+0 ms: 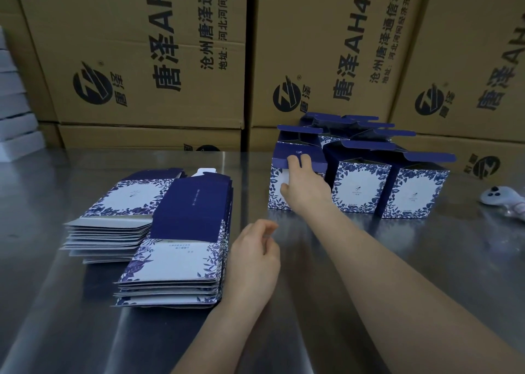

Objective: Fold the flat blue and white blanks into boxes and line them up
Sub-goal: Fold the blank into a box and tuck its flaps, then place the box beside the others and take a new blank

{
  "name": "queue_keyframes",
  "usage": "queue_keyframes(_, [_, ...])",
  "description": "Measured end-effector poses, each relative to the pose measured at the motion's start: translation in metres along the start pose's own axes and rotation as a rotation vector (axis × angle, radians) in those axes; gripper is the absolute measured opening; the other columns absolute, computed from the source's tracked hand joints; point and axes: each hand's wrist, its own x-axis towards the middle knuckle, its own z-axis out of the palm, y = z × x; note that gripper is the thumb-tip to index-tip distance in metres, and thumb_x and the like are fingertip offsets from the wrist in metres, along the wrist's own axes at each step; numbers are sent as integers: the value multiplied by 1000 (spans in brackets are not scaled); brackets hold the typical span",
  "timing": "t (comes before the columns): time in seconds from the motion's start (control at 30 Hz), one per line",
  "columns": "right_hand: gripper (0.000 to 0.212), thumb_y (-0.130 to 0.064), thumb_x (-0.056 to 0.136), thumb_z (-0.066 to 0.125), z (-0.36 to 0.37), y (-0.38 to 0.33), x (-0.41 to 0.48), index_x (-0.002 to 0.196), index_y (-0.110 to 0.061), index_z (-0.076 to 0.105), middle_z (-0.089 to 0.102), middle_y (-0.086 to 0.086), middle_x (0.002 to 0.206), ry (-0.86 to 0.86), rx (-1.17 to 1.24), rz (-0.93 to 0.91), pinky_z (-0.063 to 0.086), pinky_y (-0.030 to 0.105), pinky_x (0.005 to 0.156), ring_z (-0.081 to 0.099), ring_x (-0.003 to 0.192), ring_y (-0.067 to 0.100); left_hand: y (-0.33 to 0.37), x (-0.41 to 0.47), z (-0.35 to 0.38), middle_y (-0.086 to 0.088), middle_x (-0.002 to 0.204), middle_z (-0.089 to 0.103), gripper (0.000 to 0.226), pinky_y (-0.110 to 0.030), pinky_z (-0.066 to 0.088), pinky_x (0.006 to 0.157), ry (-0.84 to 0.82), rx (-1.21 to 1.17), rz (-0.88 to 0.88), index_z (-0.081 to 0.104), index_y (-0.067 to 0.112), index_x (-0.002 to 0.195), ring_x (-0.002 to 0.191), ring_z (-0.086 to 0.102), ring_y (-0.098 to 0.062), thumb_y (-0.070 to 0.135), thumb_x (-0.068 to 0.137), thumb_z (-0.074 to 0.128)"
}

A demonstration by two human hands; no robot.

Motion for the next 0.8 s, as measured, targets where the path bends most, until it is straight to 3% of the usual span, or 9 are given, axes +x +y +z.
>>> queue_keyframes(0.1, [53, -17, 90, 59, 0, 8, 0, 133, -14, 29, 26, 16, 143, 50, -85, 6, 41, 39, 66, 55, 94, 39, 0, 0, 0, 5, 109, 66, 29, -27, 47, 89, 6, 8, 7, 67, 18, 110, 99, 59, -12, 1, 93, 51])
queue_keyframes(0.27, [58, -13, 86, 68, 1, 24, -6, 128, -14, 29, 37, 16, 133, 136, -247, 60, 36, 38, 67, 57, 90, 38, 1, -1, 0, 5, 111, 65, 29, -25, 45, 91, -7, 5, 12, 67, 17, 112, 102, 59, -10, 2, 94, 50])
queue_keyframes(0.47, [53, -13, 87, 67, -6, 44, -6, 127, -14, 33, 44, 14, 124, 163, -328, 119, 37, 38, 73, 54, 93, 38, -1, 0, -1, 8, 112, 64, 29, -17, 43, 87, -24, 15, 12, 66, 20, 112, 99, 57, -5, 3, 94, 50])
queue_keyframes(0.8, [44, -13, 91, 61, -16, 86, -5, 125, -12, 33, 46, 17, 121, 162, -340, 238, 36, 41, 71, 56, 95, 40, 3, -3, -1, 7, 114, 63, 29, -24, 45, 91, -30, 35, 36, 65, 19, 114, 104, 59, -10, 3, 94, 50])
